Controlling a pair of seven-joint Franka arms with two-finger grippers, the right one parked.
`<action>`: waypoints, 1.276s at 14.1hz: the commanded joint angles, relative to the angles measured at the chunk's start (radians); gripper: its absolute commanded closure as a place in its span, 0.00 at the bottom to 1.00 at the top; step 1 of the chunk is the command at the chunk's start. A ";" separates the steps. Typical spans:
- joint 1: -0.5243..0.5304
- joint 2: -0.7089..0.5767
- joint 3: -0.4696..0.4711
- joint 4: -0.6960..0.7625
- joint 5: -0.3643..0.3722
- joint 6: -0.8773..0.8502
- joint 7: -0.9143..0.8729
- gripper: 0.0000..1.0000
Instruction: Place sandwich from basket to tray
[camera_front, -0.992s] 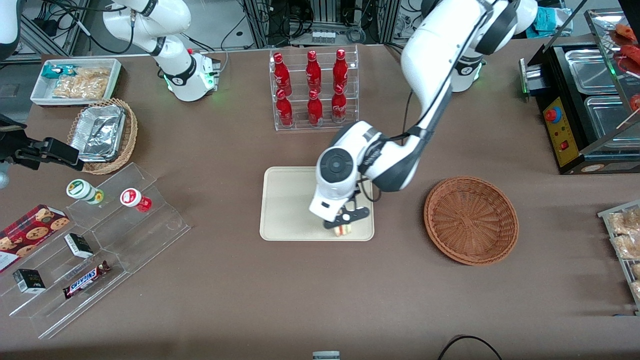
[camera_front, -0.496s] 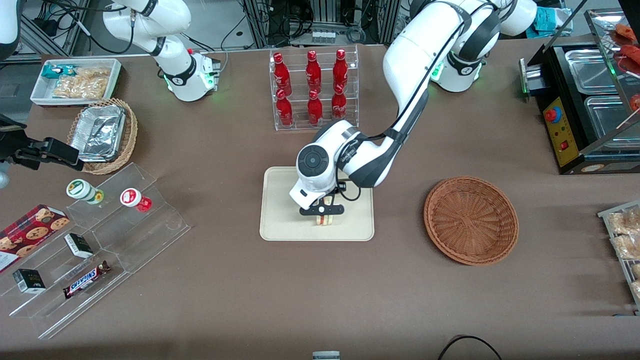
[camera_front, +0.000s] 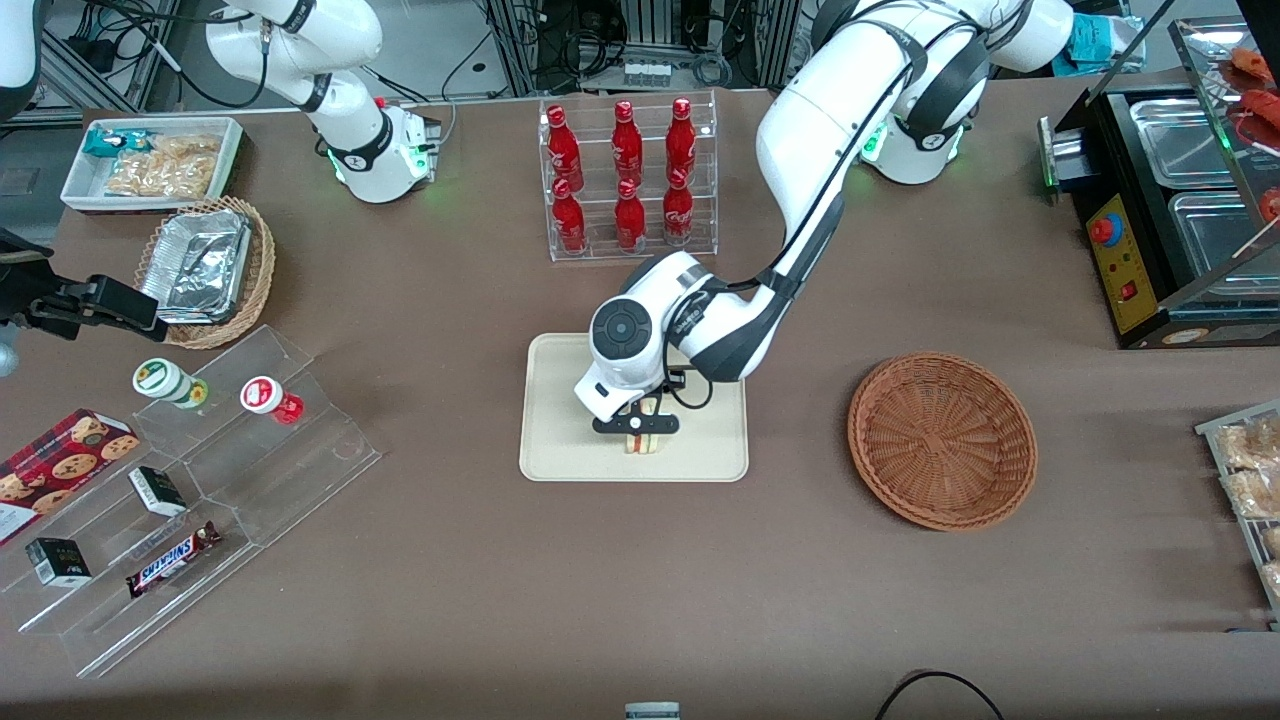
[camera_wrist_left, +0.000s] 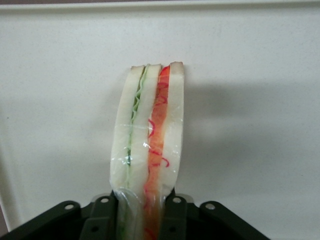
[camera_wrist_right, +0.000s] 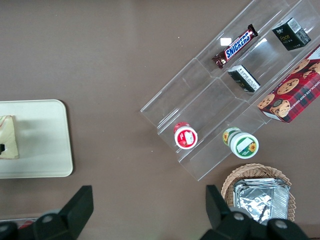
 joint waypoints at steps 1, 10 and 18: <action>-0.010 -0.030 0.013 0.025 0.004 -0.032 0.005 0.00; 0.185 -0.410 0.017 -0.117 0.011 -0.299 0.080 0.00; 0.450 -0.771 0.017 -0.427 0.013 -0.359 0.365 0.00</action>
